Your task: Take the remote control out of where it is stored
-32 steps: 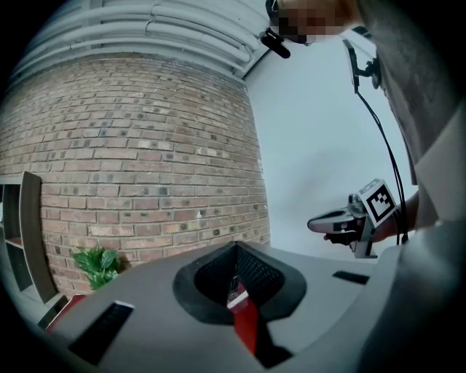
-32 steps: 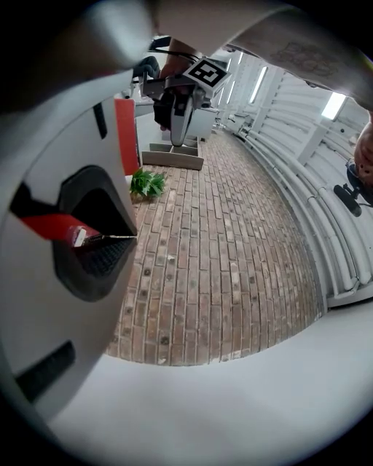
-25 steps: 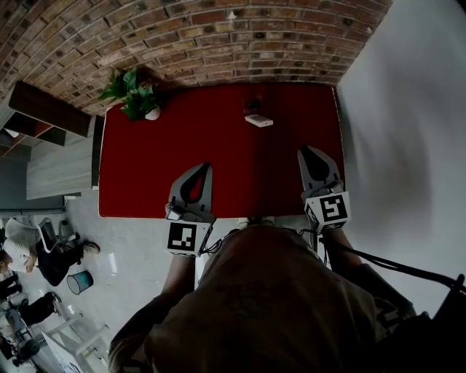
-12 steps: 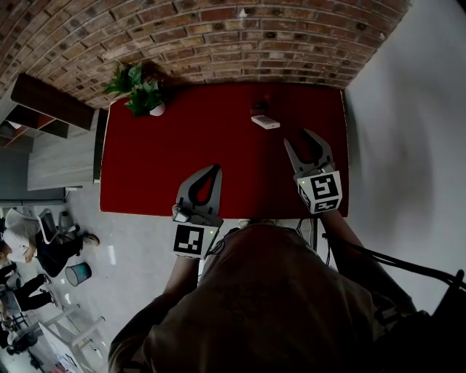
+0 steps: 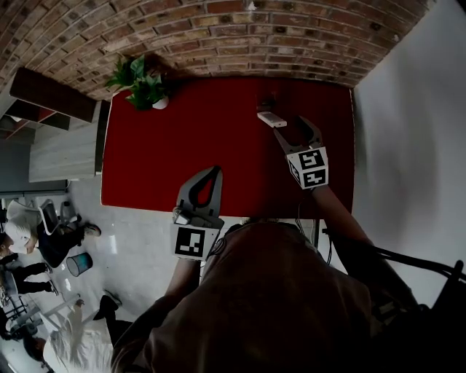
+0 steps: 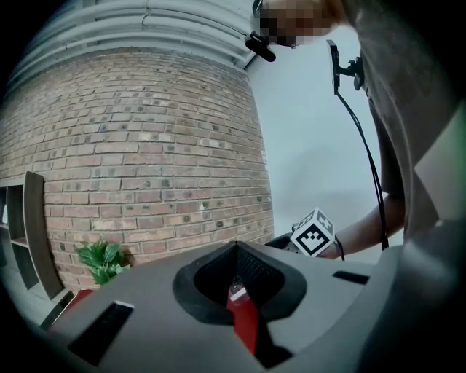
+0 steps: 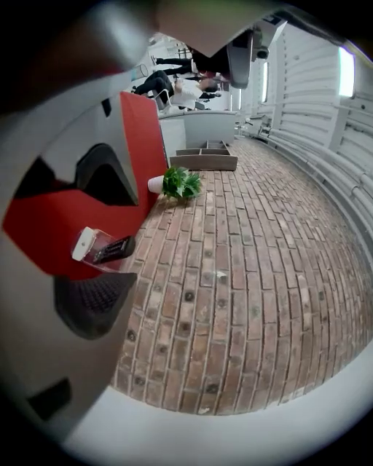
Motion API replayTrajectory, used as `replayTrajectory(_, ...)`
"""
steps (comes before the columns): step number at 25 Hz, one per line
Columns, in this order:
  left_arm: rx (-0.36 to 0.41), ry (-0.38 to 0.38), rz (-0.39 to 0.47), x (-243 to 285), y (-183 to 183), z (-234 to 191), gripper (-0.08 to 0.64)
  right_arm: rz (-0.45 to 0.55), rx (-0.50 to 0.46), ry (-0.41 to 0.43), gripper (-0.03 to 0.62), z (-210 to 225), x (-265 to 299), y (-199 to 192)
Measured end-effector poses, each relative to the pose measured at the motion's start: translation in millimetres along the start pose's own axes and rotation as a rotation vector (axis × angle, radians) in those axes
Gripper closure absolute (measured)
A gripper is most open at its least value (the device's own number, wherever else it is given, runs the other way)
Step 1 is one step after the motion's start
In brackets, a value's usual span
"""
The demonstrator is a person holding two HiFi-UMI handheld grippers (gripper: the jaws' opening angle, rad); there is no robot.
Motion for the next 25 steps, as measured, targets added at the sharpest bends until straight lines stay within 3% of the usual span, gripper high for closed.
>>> replayTrajectory(11, -0.029, 0.048, -0.035, 0.1, -13.8, -18.7, 0.549, -0.195, 0.14, 0.032, 0.295, -2.3, 67.2, -69.1)
replayTrajectory(18, -0.035, 0.06, -0.052, 4.4, -18.1, -25.4, 0.549, -0.274, 0.087, 0.032, 0.293, -8.1, 87.2, -100.4)
replayTrajectory(25, -0.038, 0.058, -0.07, 8.0, -21.4, -28.3, 0.549, -0.308, 0.162, 0.045, 0.293, -8.5, 95.8, -113.1)
Point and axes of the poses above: the fingertips, and each gripper's own axes: x forward along the fingers, z to its right, y out of its top, the point moved 1 cm from there along -x, backward along the fingers, and after that the axes turned 11 degrees about -x, right-handed, at the moved point
